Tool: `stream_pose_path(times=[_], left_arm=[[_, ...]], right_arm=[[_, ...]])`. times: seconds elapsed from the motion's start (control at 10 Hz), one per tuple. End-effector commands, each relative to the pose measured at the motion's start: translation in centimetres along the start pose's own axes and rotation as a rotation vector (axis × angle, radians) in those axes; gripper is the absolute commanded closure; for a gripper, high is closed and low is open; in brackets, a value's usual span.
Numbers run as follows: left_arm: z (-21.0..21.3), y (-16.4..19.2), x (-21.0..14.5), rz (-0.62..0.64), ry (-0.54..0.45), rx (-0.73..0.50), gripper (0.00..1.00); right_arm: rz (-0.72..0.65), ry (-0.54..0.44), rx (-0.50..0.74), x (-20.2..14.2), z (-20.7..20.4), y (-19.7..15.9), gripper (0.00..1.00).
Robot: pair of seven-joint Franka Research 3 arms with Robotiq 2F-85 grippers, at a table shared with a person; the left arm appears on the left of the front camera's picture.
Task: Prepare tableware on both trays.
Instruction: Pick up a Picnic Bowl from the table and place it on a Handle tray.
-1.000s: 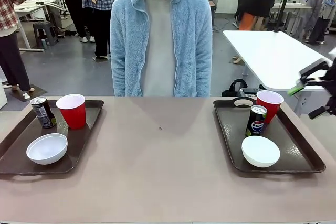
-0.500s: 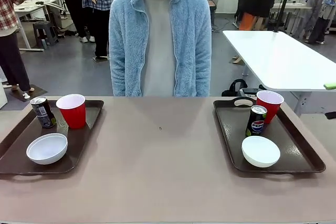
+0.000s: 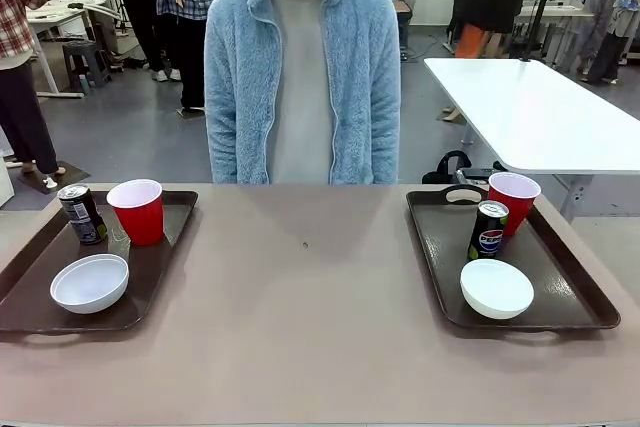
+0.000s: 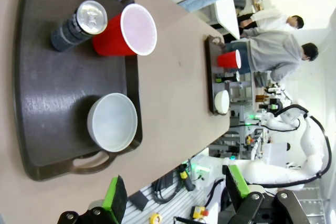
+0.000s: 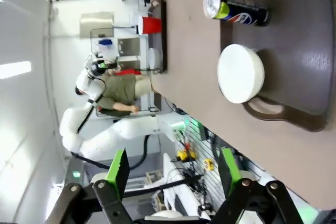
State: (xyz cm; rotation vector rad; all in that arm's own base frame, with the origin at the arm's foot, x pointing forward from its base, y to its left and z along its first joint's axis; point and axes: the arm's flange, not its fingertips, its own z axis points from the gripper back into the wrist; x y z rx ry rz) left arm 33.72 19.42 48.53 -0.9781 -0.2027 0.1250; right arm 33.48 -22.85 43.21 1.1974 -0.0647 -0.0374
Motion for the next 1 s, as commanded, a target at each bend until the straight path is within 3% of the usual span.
stream_pose_path(times=[0.0,0.1,0.9], left_arm=[[0.08,-0.03,0.07,-0.008,-0.014,-0.003,0.00],[0.08,-0.03,0.07,-0.008,-0.014,-0.003,0.00],[0.08,-0.03,0.07,-0.008,-0.014,-0.003,0.00]], right_arm=[[0.052,-0.002,-0.014,0.67,-0.16,-0.62,0.11],[0.000,0.000,0.000,0.00,0.00,0.00,0.11],[0.000,0.000,0.000,0.00,0.00,0.00,0.11]])
